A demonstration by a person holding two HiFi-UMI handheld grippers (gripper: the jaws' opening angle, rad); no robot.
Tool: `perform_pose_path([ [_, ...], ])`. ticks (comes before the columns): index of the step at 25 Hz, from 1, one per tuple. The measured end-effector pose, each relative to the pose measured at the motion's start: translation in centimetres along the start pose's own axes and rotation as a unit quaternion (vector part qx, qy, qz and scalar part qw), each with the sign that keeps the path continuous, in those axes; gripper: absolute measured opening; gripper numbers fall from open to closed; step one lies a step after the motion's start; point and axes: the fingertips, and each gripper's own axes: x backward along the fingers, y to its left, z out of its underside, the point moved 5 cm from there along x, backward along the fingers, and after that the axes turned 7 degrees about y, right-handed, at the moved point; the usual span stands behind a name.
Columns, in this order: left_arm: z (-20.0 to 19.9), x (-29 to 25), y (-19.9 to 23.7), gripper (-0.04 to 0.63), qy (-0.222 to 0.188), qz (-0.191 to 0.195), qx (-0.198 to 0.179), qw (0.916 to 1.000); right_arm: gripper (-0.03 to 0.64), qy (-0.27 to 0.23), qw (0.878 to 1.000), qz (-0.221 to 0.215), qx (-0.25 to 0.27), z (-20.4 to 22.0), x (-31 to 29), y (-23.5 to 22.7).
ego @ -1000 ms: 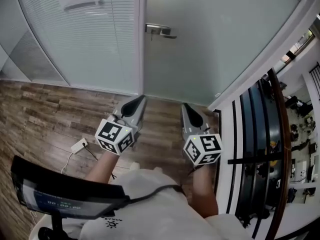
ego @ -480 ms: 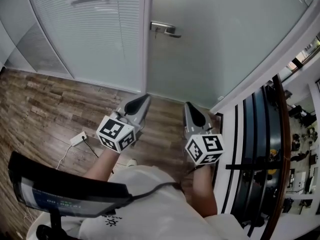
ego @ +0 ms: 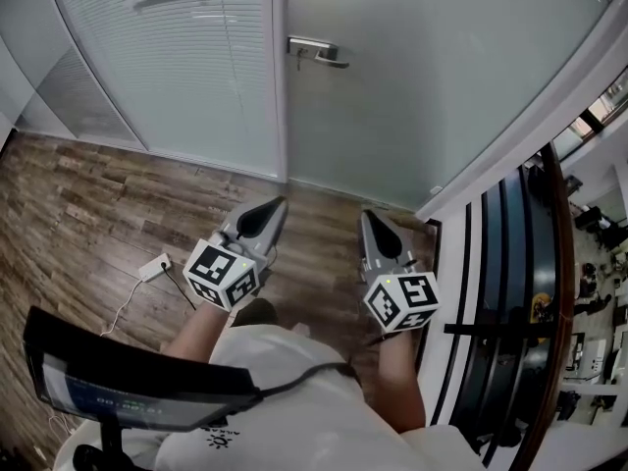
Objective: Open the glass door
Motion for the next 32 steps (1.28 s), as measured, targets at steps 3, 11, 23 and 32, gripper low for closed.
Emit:
perform_pose_path([
  [3,0.6,-0.6,0.4,0.002,0.009,-0.007,0.002,0.9999,0.008,0.005,1.0,0.01,0.004,0.4,0.1,-1.5],
  [11,-0.5,-4.6,2.8,0.002,-0.001,-0.003,0.004,1.0,0.008,0.008,1.0,0.009,0.025,-0.7,-2.5,-4.2],
  [23,-3.3,-15.1,14.4,0.003,0.01,0.06,-0.005,0.9981,0.009,0.016,0.999,0.032,0.02,-4.0,-16.9,-8.3],
  [32,-6.5,-22.5,26.3,0.003,0.02,0.082,-0.003,0.9964,0.008,0.033,0.999,0.022,0.025,-7.4,-30.7,-10.0],
])
